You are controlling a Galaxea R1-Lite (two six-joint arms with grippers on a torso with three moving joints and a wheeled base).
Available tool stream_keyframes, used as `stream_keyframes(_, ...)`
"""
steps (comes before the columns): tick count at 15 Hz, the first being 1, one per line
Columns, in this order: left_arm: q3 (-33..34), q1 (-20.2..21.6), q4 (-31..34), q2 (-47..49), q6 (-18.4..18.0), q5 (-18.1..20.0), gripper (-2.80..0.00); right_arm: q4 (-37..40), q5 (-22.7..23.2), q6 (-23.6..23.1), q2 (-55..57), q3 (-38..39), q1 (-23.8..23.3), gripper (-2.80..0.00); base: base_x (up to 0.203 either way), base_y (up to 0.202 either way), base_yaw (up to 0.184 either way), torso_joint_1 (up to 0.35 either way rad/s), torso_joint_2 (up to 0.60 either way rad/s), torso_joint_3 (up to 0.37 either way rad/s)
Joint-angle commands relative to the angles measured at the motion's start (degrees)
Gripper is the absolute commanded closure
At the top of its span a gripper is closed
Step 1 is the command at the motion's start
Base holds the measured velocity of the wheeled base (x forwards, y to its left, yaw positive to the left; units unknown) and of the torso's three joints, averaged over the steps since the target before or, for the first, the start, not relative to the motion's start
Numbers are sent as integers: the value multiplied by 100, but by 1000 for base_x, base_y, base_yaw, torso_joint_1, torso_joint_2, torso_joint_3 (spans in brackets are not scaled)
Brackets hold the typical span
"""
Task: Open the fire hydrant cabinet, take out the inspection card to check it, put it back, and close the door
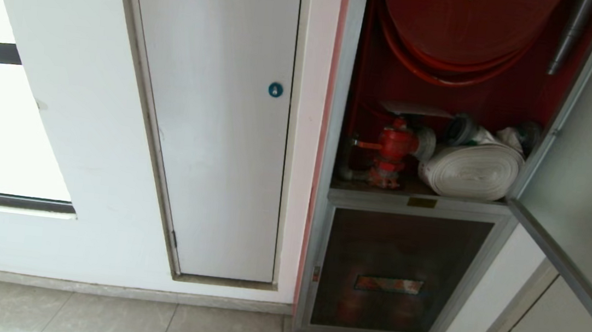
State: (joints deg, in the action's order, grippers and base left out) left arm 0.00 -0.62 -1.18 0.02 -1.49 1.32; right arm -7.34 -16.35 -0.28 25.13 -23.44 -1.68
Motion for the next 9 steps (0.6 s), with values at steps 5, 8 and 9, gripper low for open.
stream_keyframes(5,70,1,-5,-2,-1,0,0,-987,-1837,-125,1794,-888,-146,0,0,0,0,0,0,0)
stream_keyframes(8,70,1,-5,-2,-1,0,0,-2033,-2060,-164,2499,-917,-906,0,0,0,0,0,0,0)
stream_keyframes(9,70,1,4,2,-1,0,0,-2374,-2078,-215,2671,-929,-1191,0,0,0,0,0,0,0)
